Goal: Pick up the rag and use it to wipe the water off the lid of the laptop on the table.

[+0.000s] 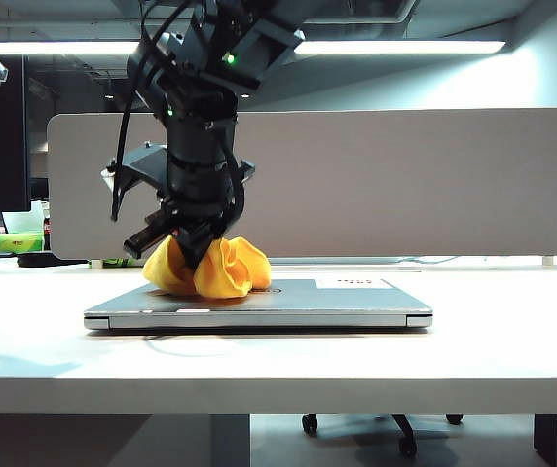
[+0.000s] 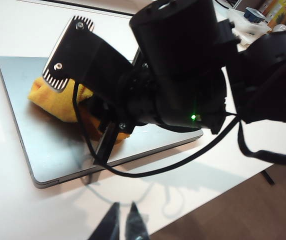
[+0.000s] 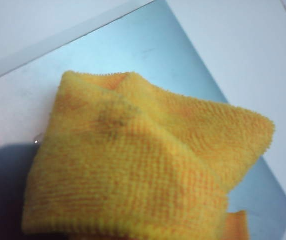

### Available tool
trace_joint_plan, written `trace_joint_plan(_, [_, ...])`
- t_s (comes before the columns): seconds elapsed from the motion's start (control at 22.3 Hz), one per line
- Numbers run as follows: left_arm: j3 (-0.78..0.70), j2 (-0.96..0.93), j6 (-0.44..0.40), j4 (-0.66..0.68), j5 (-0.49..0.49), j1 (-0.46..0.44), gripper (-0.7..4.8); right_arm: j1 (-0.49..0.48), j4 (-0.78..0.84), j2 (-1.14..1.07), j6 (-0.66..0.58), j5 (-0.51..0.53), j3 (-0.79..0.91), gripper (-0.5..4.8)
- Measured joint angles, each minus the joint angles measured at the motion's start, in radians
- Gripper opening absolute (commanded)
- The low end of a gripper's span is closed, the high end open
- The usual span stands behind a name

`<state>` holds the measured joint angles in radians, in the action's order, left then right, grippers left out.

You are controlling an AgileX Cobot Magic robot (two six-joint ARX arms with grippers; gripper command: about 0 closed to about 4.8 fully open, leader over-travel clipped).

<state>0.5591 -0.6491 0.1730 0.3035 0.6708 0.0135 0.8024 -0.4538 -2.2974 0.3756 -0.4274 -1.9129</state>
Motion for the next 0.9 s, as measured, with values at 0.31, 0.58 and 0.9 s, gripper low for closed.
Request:
trace_joint_plan(0.31, [0.000,0.000,0.000,0.000,0.000,0.000,0.22,0.008,-0.020,-0.037,0.000,0.000,-0.006,-0.08])
trace_joint_plan(0.58, [0.000,0.000,0.000,0.000,0.000,0.000,0.22,0.032,-0.023,-0.040,0.000,-0.012,-0.006,-0.08])
trace_joint_plan(0.9, [0.000,0.000,0.000,0.000,0.000,0.000,0.22,0.102,-0.031,-0.040,0.034,-0.015,-0.006,-0.07])
